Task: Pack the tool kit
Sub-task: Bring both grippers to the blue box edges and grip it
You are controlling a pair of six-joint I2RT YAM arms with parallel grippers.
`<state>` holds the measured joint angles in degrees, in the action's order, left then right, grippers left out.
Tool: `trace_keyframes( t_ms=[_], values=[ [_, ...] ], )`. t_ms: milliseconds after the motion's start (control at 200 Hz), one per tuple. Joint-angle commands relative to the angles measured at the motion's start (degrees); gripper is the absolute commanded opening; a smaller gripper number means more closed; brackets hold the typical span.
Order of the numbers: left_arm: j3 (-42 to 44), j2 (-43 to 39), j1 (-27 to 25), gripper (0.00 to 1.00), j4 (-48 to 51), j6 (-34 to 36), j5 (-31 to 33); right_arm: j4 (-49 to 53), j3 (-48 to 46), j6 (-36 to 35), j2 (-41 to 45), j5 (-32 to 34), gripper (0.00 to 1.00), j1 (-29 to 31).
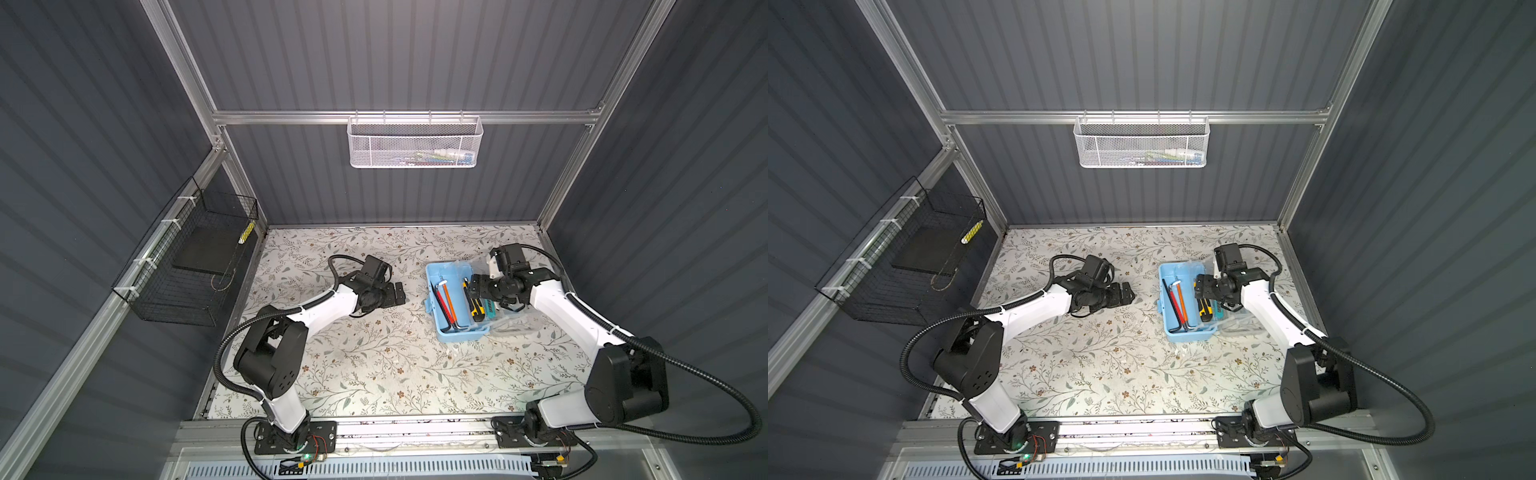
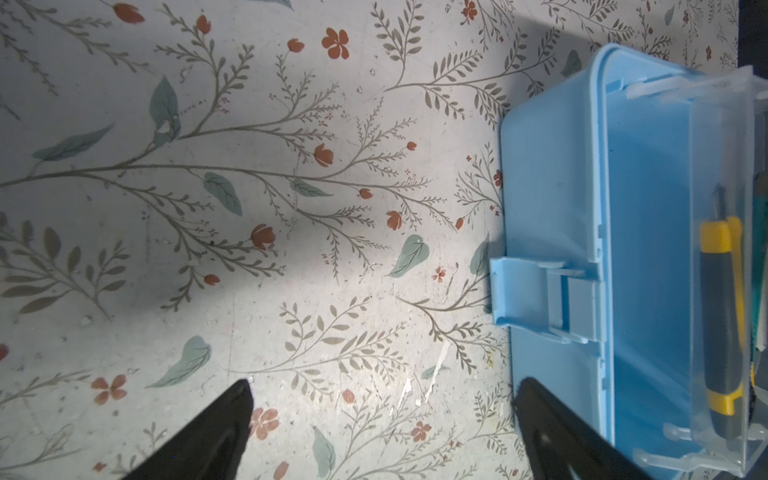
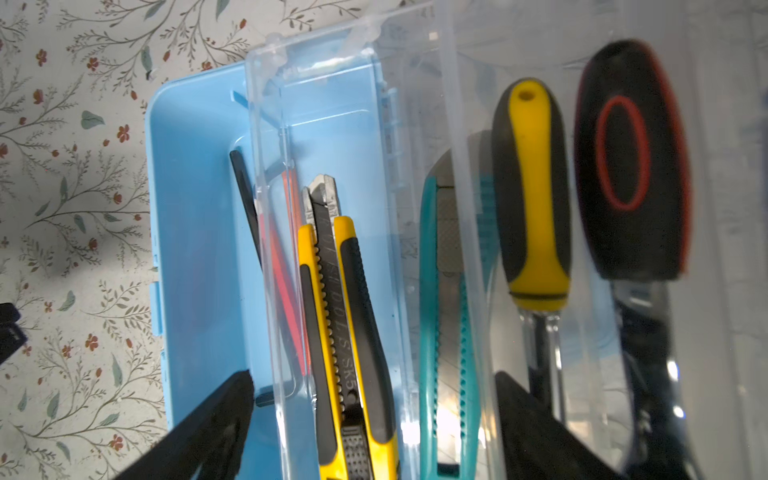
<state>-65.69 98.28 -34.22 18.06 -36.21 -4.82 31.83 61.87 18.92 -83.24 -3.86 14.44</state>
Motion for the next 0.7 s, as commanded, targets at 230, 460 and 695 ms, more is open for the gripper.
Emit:
trace_keyframes(
  t_ms=[230, 460, 695],
  values=[
    [-1.26, 0.49, -0.32, 1.00, 1.13, 1.45, 0.61, -2.83, 0.26, 5.14, -4.14, -6.55, 0.88, 7.35],
    [-0.97, 0.33, -0.28, 1.00, 0.79, 1.49, 0.26, -3.12, 3.13, 6.57, -5.70, -6.86, 0.88, 10.98],
    [-0.90, 0.80, -0.32, 1.00, -1.16, 1.05, -1.72, -2.61, 5.12, 6.64, -6.91, -7.02, 0.88, 13.35]
  ],
)
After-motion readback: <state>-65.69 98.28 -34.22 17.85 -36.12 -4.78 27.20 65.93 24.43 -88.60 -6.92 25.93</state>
